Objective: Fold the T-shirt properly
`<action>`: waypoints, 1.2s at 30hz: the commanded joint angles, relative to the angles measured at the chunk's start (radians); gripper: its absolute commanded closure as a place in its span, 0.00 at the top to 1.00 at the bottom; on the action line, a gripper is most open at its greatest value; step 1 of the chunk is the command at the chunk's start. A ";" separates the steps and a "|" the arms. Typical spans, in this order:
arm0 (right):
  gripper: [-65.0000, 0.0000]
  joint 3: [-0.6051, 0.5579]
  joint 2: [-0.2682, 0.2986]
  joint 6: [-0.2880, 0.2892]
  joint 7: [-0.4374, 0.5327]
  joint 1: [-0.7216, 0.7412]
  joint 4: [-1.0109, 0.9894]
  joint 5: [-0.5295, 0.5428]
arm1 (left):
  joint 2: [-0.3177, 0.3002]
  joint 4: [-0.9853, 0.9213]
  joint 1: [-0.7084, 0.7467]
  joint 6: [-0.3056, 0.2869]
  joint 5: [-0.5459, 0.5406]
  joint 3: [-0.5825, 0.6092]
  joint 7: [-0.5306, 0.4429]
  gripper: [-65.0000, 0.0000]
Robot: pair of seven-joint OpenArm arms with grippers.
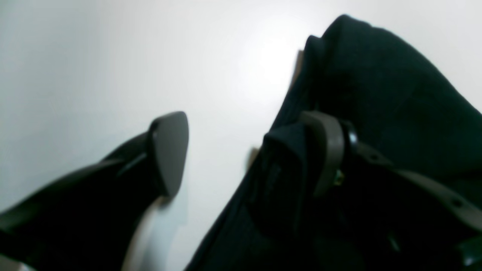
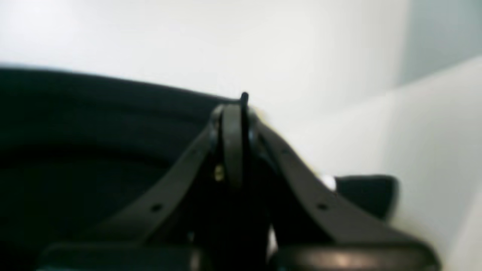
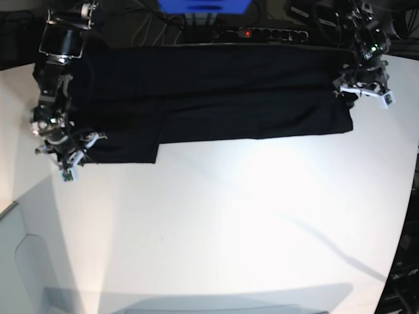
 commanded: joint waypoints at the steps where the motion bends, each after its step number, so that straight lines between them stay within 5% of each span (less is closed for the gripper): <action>1: 0.00 0.004 0.005 0.005 0.024 0.008 0.074 0.019 | -0.015 0.016 0.002 0.001 -0.003 -0.005 -0.004 0.67; 11: 0.00 0.008 -0.045 0.005 0.021 -0.279 0.534 0.017 | -0.016 0.016 0.000 0.001 -0.003 0.000 -0.004 0.67; 18: 0.00 0.173 -0.122 0.005 0.032 -0.393 0.544 0.019 | -0.022 0.016 -0.001 0.001 -0.003 0.001 -0.004 0.68; 22: 0.00 0.209 -0.121 0.006 0.058 -0.430 0.544 0.019 | -0.024 0.016 -0.001 0.001 -0.003 -0.002 -0.004 0.68; 27: 0.00 0.216 -0.122 0.074 0.087 -0.482 0.544 0.014 | -0.024 0.017 -0.001 0.001 -0.003 -0.003 -0.004 0.68; 36: 0.00 0.312 -0.139 0.083 0.088 -0.490 0.540 0.014 | -0.026 0.017 0.000 0.001 -0.003 -0.003 -0.004 0.68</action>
